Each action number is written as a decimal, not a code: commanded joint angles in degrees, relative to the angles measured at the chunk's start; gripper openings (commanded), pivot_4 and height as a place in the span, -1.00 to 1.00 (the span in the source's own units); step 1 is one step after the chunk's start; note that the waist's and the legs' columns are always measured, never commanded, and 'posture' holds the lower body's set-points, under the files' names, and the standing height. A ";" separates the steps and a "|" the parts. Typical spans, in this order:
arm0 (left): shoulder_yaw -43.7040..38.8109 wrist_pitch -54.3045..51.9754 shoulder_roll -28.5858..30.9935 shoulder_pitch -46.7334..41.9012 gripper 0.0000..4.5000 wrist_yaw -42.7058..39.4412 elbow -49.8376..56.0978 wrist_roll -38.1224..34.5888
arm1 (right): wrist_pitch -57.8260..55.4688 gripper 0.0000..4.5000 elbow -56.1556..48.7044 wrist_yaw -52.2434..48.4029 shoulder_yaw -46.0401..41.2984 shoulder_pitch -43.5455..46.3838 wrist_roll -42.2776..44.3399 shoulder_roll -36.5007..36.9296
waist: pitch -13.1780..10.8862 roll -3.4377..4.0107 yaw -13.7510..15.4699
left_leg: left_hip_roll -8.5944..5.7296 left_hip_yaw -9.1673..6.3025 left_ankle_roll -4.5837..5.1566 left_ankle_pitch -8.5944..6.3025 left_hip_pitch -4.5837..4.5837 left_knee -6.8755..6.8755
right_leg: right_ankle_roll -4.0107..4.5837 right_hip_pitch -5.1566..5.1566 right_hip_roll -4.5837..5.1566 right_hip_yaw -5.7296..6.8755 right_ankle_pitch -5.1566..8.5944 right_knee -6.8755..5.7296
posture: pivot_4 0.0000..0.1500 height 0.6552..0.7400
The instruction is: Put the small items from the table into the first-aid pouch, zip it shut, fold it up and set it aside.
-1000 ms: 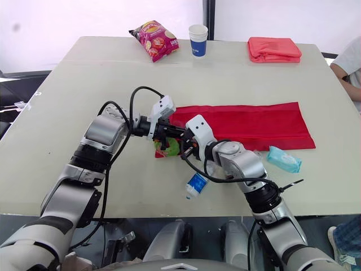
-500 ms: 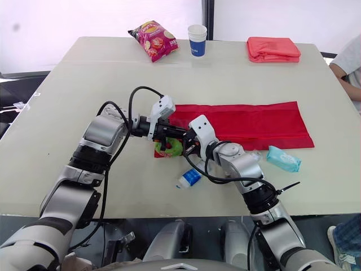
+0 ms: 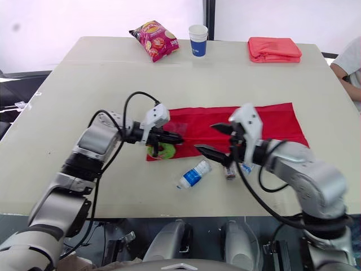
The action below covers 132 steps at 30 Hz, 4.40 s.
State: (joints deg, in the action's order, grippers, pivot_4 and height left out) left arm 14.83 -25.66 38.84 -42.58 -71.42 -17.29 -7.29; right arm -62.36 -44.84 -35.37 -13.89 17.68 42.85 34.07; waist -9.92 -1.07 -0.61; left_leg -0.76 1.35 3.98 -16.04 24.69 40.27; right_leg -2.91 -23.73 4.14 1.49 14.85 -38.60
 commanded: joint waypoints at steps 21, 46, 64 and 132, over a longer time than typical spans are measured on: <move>-7.37 2.31 3.13 -4.13 0.96 -6.38 0.28 -6.61 | 1.91 1.00 -6.69 -7.45 -49.57 -29.57 26.92 22.96 | 0.04 -0.08 1.44 | 0.00 -0.02 0.08 -0.04 -0.02 0.03 | -0.01 0.19 0.03 0.04 0.00 0.11 | 1.00 0.99; 8.73 21.94 -16.55 -17.25 0.27 5.08 -20.98 13.75 | 9.83 1.00 -7.21 -0.41 -45.61 -32.68 32.08 25.73 | 0.04 -0.12 1.52 | -0.01 -0.02 0.14 -0.08 0.01 0.09 | -0.02 0.22 0.03 0.03 -0.01 0.14 | 1.00 0.99; 3.23 10.12 -20.33 -18.94 -0.98 -0.84 -22.69 8.19 | 17.03 1.00 -11.72 37.28 -11.33 -25.74 43.89 22.20 | 0.07 -0.16 1.38 | 0.02 -0.05 0.12 -0.07 0.02 0.13 | -0.02 0.21 0.02 0.04 0.00 0.13 | 1.00 0.99; 3.24 0.49 -20.19 -10.62 -1.00 0.79 -5.64 4.88 | -0.59 -0.99 37.76 16.33 33.53 24.72 -3.54 1.52 | 0.09 -0.06 -0.04 | -0.01 0.05 0.11 -0.06 0.02 0.11 | -0.01 0.05 0.00 0.00 -0.01 -0.05 | 1.00 0.99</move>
State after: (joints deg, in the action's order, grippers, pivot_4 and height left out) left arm 18.62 -25.53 19.03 -53.34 -69.09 -26.46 -0.21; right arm -63.94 -8.91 -18.83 20.43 41.89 42.86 36.20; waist -9.83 -1.13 -0.65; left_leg -0.77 1.41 4.10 -16.10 24.71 40.39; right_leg -2.92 -23.68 4.14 1.49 14.85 -38.65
